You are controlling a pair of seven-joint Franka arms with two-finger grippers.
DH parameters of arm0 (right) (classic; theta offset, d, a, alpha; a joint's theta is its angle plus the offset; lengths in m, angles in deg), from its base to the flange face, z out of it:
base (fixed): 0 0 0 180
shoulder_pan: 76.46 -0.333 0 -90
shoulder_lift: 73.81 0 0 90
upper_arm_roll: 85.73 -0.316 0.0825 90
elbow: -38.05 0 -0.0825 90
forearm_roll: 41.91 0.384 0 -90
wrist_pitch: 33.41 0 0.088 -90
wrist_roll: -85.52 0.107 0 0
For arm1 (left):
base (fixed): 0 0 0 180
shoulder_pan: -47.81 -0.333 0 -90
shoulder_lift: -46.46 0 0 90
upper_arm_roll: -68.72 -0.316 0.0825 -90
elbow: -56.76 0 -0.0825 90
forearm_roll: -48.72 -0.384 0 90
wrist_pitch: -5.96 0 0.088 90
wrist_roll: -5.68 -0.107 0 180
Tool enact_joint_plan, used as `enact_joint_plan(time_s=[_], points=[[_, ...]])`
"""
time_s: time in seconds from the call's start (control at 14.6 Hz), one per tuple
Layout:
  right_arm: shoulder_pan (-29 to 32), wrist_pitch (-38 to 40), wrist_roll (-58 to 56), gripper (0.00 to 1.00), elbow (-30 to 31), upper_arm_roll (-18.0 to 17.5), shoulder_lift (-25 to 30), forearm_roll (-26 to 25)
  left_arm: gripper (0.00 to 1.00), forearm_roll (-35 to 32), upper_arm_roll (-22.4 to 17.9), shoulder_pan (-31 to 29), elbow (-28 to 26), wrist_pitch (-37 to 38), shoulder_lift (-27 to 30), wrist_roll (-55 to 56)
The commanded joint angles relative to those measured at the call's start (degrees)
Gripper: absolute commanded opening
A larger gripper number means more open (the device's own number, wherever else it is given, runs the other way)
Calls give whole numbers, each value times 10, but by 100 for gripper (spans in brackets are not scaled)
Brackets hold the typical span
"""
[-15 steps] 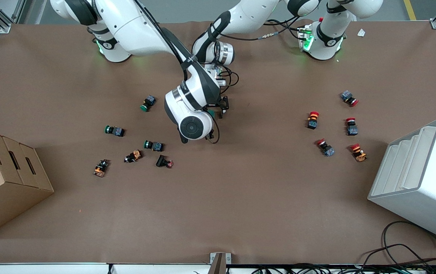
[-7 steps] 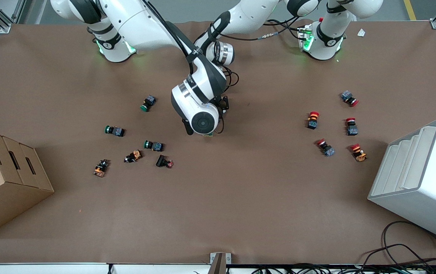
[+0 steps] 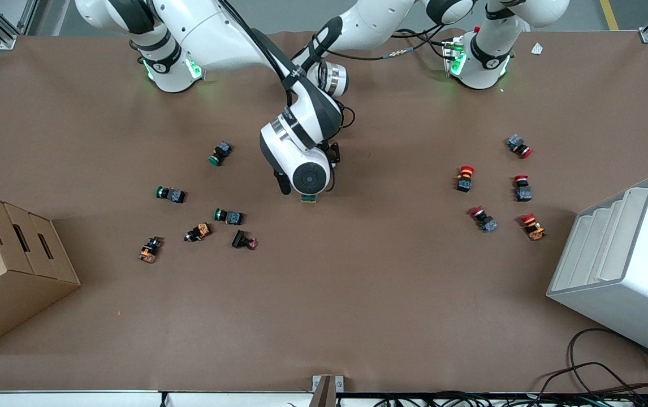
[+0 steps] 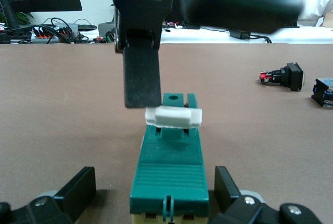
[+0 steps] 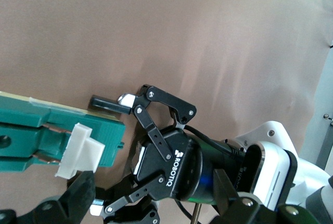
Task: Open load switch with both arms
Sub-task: 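Push the white switch handle down with the right gripper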
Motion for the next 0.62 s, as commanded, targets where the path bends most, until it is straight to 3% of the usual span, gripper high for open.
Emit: enact_joint_plan(time_s=[0.0,0.55], points=[[-8,-4,5,100,22,5,4,-13,100,-13,-2,-3,24,-29,-50,20],[-8,-15,4,100,30,5,-1,-36,100,-13,-2,-3,25,-29,-48,22]])
